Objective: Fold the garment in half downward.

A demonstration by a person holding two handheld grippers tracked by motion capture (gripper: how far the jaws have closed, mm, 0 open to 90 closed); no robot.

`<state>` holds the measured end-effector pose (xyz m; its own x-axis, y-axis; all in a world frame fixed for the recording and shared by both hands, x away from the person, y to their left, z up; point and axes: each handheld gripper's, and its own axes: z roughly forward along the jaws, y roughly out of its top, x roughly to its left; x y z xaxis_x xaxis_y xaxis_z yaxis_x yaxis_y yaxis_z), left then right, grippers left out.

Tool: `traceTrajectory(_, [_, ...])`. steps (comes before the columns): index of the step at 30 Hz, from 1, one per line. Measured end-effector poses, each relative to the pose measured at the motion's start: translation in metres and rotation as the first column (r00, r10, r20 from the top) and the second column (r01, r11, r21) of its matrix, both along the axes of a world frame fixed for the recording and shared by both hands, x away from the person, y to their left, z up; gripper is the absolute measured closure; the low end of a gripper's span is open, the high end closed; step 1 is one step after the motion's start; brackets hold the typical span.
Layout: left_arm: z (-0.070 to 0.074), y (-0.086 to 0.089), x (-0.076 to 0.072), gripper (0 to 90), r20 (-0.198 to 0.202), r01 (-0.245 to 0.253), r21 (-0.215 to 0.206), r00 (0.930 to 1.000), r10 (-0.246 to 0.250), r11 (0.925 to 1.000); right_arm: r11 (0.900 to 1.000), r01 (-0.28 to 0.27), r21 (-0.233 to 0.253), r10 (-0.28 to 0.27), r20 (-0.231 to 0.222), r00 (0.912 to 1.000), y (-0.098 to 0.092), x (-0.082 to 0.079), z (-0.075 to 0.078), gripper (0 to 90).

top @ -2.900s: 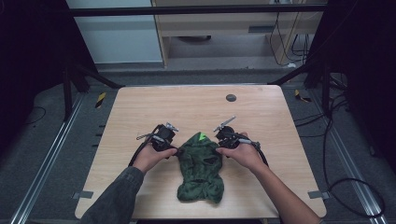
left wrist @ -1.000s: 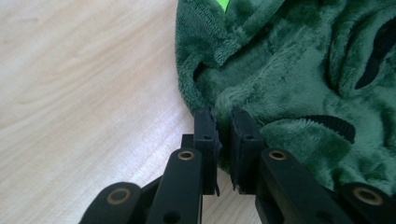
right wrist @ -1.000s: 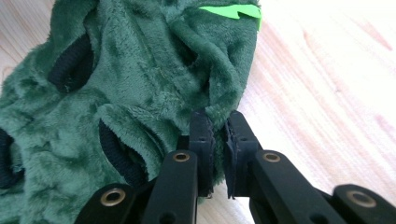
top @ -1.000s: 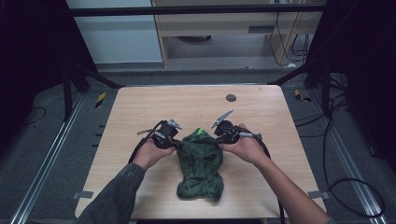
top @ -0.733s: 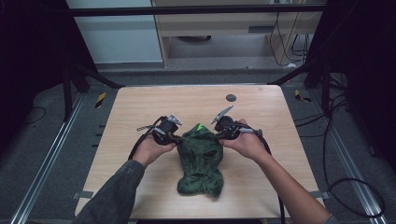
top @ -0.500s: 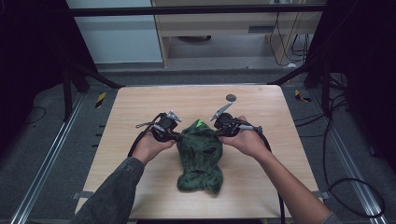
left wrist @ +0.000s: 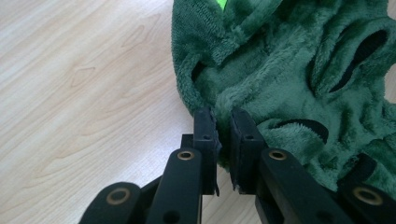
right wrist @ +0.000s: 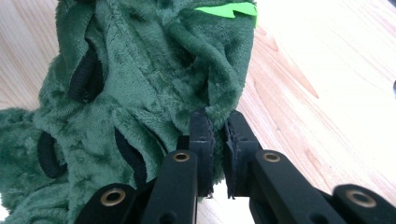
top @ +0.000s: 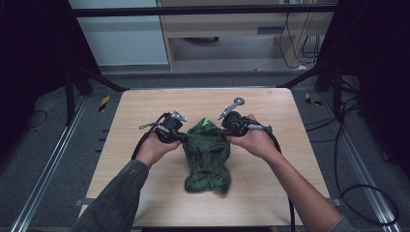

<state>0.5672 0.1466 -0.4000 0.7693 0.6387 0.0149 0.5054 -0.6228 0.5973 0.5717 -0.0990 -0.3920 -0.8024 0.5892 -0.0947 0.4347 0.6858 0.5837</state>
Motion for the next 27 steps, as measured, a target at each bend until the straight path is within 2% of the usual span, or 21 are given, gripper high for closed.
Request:
traceTrajectory(8, [0.003, 0.0, 0.002, 82.5, 0.007, -0.006, -0.006, 1.0, 0.006, 1.0, 1.0, 0.005, 0.002, -0.005, 0.009, 0.9999, -0.001, 0.002, 0.002, 83.1])
traceTrajectory(13, [0.007, 0.001, 0.004, 82.3, 0.028, -0.02, -0.011, 0.9994, 0.02, 0.9997, 1.0, 0.011, 0.008, -0.011, 0.033, 0.9994, 0.0, 0.003, 0.006, 83.2])
traceTrajectory(18, [0.008, 0.001, 0.005, 82.3, 0.029, -0.025, -0.014, 0.9993, 0.025, 0.9996, 1.0, 0.005, 0.0, -0.005, 0.042, 0.9991, 0.0, 0.003, 0.006, 83.2])
traceTrajectory(27, [0.018, -0.004, 0.01, 82.1, 0.056, -0.034, -0.011, 0.9978, 0.034, 0.9994, 1.0, 0.017, 0.004, -0.017, 0.07, 0.9974, -0.002, 0.006, 0.012, 83.2])
